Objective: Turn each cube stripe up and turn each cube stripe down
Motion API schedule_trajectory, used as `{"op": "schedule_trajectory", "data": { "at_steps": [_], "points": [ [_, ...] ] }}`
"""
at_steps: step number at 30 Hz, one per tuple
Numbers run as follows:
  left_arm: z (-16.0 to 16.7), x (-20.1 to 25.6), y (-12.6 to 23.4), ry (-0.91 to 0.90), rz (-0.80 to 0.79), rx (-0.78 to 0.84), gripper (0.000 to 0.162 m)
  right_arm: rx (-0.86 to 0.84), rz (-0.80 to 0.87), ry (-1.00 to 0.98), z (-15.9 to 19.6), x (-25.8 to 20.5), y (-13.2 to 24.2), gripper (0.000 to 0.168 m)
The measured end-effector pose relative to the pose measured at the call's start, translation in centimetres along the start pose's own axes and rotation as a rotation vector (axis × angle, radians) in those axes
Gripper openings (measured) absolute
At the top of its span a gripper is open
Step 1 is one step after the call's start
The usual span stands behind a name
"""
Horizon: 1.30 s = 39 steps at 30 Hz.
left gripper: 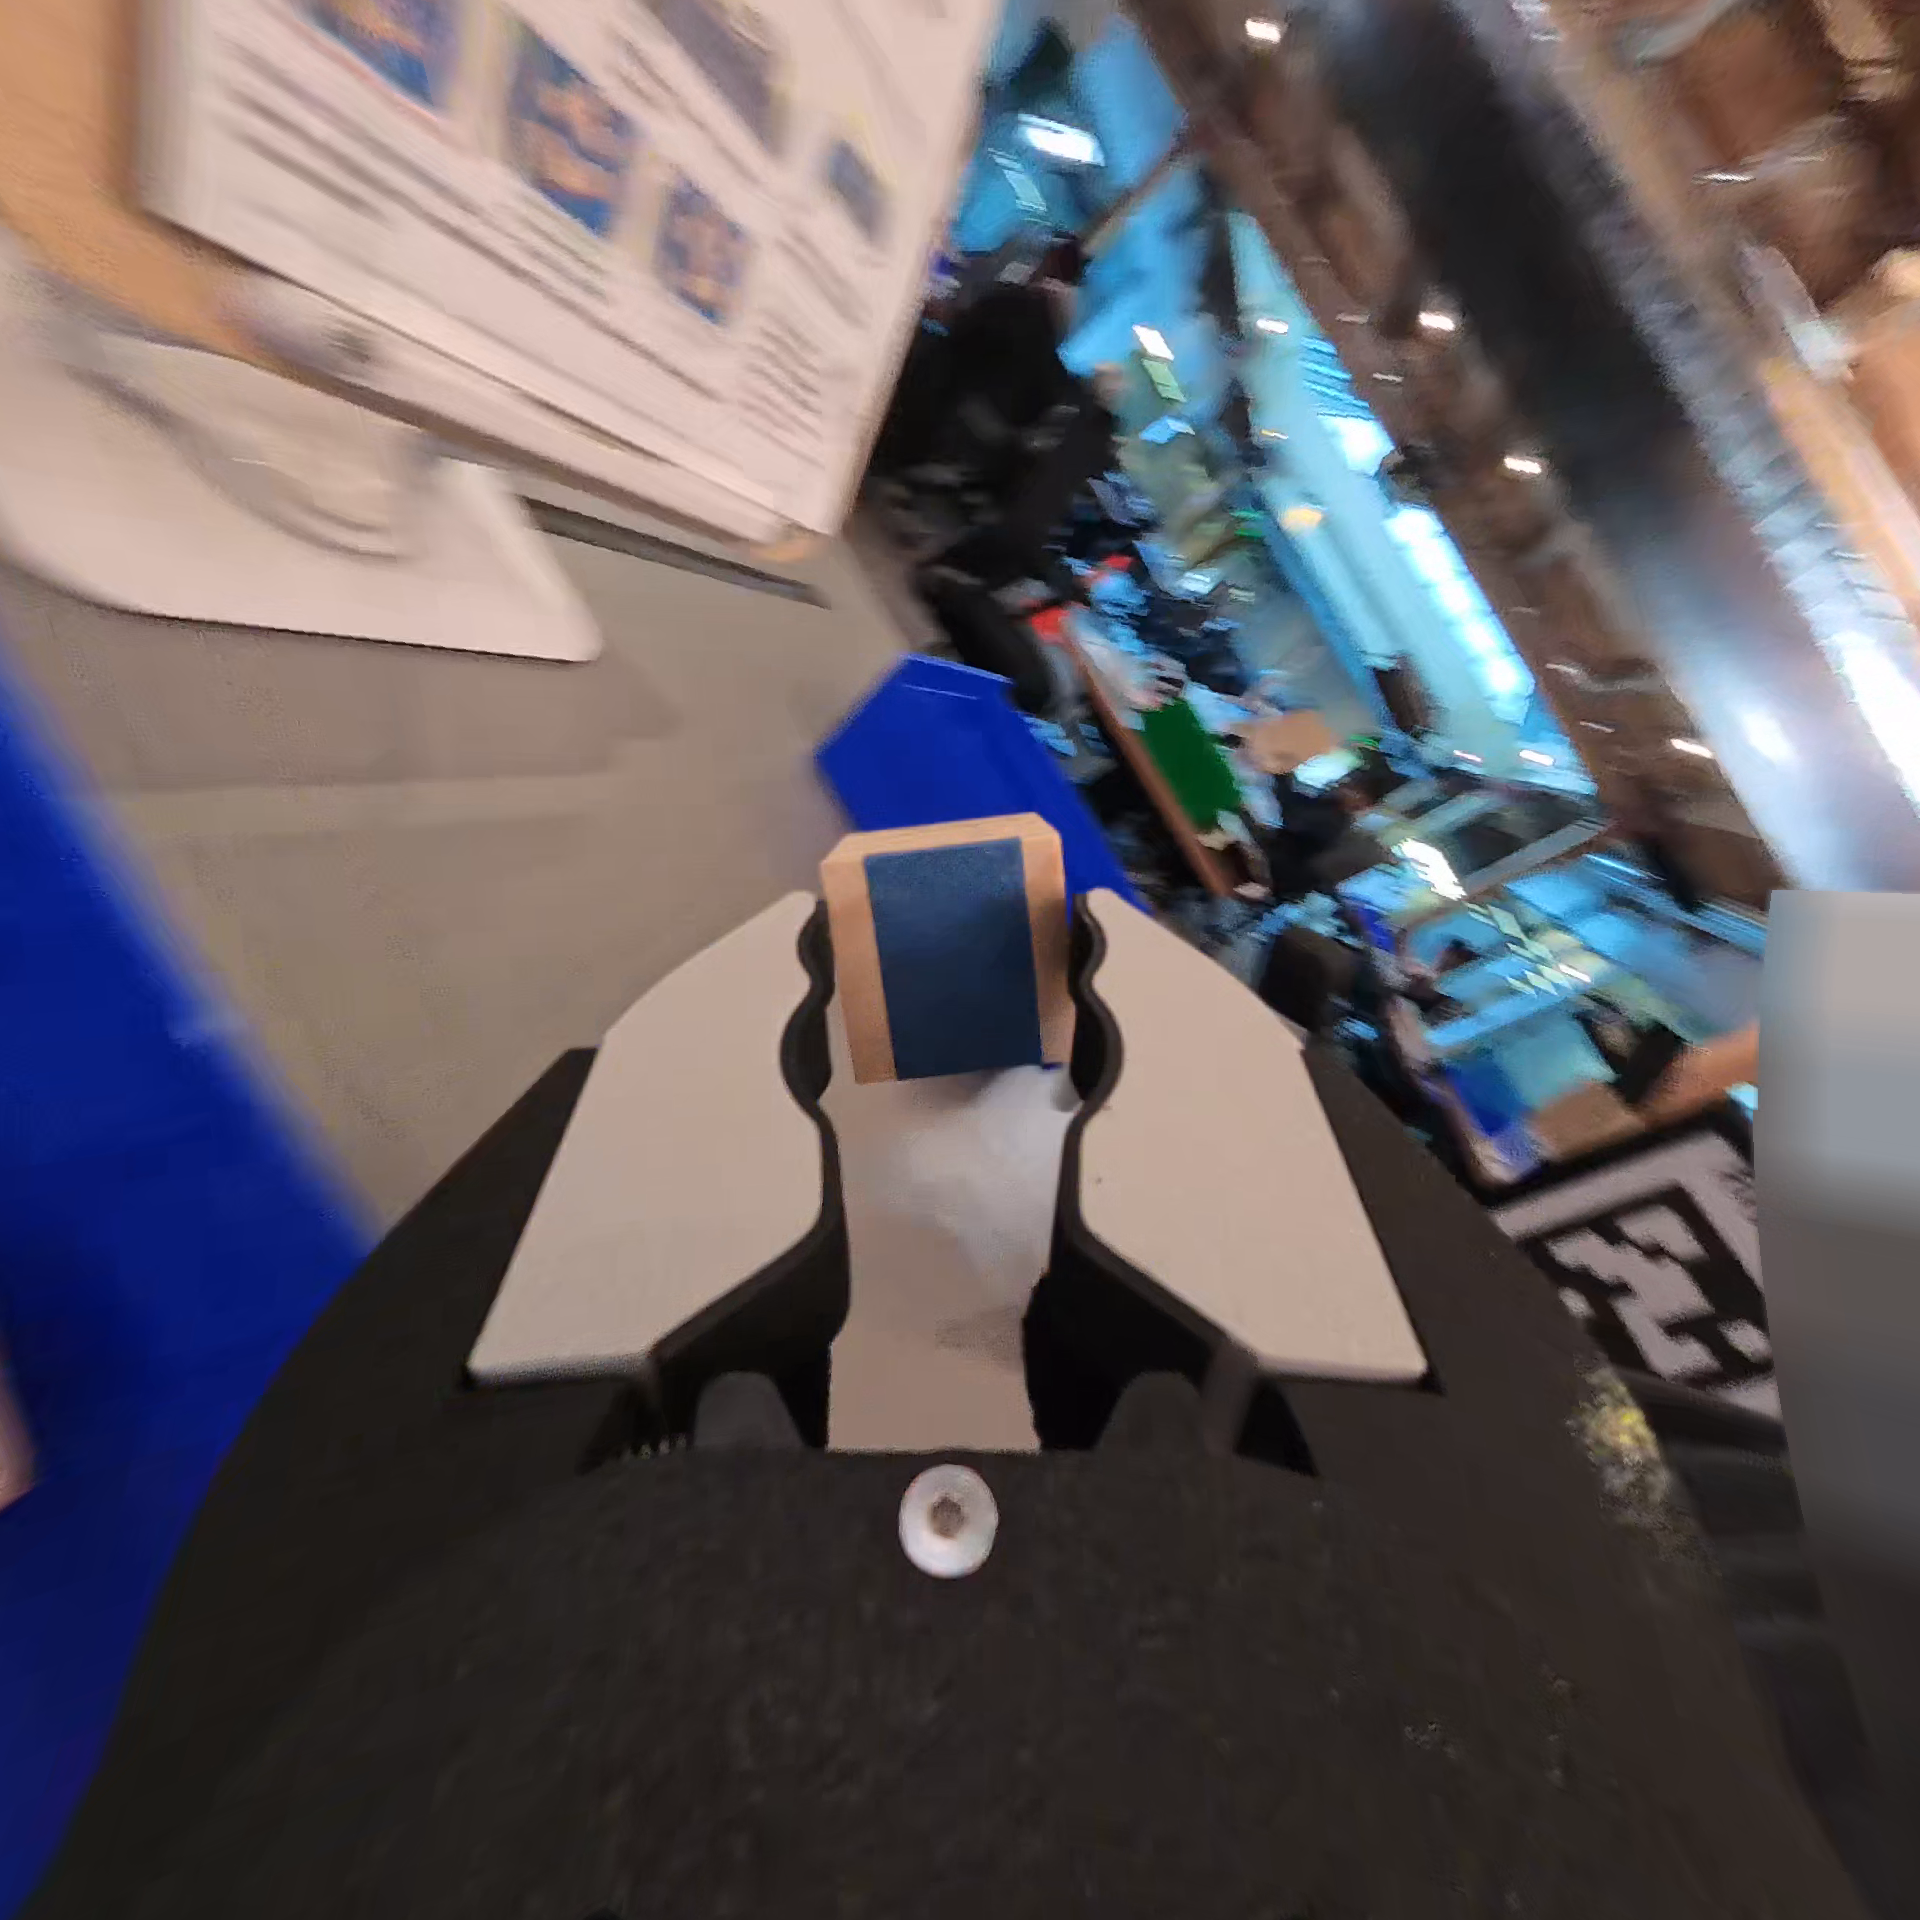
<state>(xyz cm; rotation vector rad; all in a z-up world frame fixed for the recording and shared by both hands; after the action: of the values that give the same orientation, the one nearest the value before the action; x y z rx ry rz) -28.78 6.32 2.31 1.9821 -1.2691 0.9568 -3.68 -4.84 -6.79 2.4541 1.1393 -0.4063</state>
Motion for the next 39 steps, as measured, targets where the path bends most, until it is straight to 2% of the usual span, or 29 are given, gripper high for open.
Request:
{"op": "schedule_trajectory", "data": {
  "at_steps": [3,6,9,11,14,17,19,24,26,28,30,33,36,39],
  "points": [
    [2.2,2.6,-4.5,0.037,0.207,-0.041,0.042,0.015,-0.246,-0.212,-2.4,-1.4,-1.8,0.060],
    [5.0,3.5,-8.3,0.067,0.273,-0.111,0.042,0.070,-0.475,-0.468,-5.0,-2.0,-3.2,0.058],
    [7.6,3.4,-10.7,0.060,0.261,-0.154,0.042,0.090,-0.513,-0.564,-5.9,-1.3,-4.9,0.061],
    [8.7,3.3,-11.6,0.076,0.261,-0.173,0.042,0.055,-0.480,-0.579,-5.2,-0.9,-6.2,0.063],
    [9.5,2.5,-12.2,0.074,0.214,-0.184,0.042,0.049,-0.555,-0.646,-4.5,-1.5,-6.8,0.063],
    [10.1,2.1,-12.6,0.086,0.209,-0.198,0.042,0.054,-0.571,-0.675,-3.9,-1.3,-7.1,0.046],
    [10.3,1.8,-12.8,0.085,0.196,-0.201,0.042,0.068,-0.552,-0.664,-3.7,-0.9,-7.1,0.045],
    [9.9,2.2,-12.1,0.073,0.227,-0.191,0.044,0.075,-0.558,-0.637,-3.8,-1.1,-6.9,0.045],
    [9.1,1.9,-10.3,0.020,0.185,-0.139,0.065,0.069,-0.551,-0.621,-4.0,-1.1,-6.7,0.045],
    [9.5,0.3,-8.0,-0.118,0.022,-0.118,0.079,0.077,-0.544,-0.606,-4.3,-0.9,-6.2,0.045],
    [11.3,-2.0,-5.6,-0.258,-0.183,-0.107,0.081,0.079,-0.524,-0.571,-4.6,-0.7,-5.7,0.045],
    [15.5,-4.8,-2.6,-0.402,-0.372,-0.066,0.076,0.077,-0.479,-0.504,-4.9,-0.5,-5.2,0.045],
    [16.9,-4.7,-1.8,-0.396,-0.378,-0.074,0.073,0.052,-0.426,-0.437,-4.8,-0.5,-4.9,0.045],
    [16.3,-4.2,-1.8,-0.483,-0.398,-0.074,0.071,0.040,-0.376,-0.360,-5.6,-0.7,-3.9,0.045]
  ]
}}
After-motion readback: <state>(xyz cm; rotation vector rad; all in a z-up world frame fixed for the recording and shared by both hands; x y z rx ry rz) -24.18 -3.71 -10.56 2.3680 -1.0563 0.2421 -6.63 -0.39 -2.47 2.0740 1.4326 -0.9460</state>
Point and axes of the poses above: each gripper's, where its closed fingertips meet, y back along the fingers, z out of its underside, x = y × z across the jaws, the point moved 3 cm from there along y, back along the fingers, and after that the axes turned 5 degrees about y, right-handed, at the moved point
